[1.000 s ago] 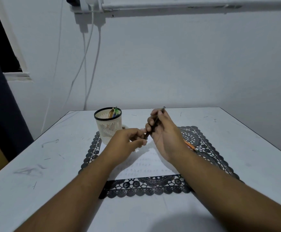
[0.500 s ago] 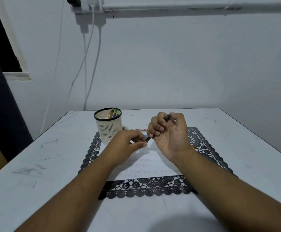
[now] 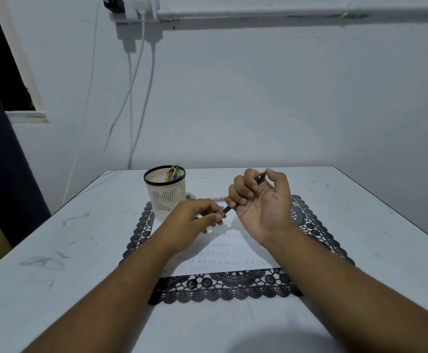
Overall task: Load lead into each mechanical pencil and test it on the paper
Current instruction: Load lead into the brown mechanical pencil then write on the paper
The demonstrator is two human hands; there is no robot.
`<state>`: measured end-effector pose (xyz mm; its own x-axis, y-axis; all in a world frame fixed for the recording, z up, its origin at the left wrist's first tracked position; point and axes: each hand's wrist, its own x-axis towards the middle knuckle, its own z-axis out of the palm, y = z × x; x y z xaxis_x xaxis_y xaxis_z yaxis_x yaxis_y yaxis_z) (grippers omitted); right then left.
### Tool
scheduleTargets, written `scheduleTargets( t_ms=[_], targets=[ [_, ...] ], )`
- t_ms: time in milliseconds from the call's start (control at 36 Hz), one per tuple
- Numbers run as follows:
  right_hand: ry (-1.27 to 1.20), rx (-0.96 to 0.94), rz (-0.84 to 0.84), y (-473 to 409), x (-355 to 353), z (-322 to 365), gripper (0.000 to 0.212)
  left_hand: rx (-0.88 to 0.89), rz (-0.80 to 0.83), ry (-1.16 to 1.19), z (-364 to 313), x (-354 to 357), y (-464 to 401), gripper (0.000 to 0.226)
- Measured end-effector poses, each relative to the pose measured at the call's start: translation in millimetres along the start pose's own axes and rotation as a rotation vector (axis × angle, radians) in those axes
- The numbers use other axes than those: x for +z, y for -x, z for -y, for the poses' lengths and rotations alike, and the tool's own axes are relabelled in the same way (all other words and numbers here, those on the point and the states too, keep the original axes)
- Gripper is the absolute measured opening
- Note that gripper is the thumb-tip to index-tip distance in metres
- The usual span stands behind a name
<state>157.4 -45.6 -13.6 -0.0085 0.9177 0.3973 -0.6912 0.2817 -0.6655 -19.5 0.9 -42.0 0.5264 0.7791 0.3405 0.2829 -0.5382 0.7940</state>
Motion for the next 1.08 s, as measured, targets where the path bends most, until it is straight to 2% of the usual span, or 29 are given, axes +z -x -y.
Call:
scheduleTargets(
  t_ms=[1083],
  targets=[
    [-0.071, 0.049, 0.049, 1.1, -3.8, 8.6, 0.034, -0.038, 0.051, 0.199, 1.6, -0.8, 1.2, 0.010]
  ],
)
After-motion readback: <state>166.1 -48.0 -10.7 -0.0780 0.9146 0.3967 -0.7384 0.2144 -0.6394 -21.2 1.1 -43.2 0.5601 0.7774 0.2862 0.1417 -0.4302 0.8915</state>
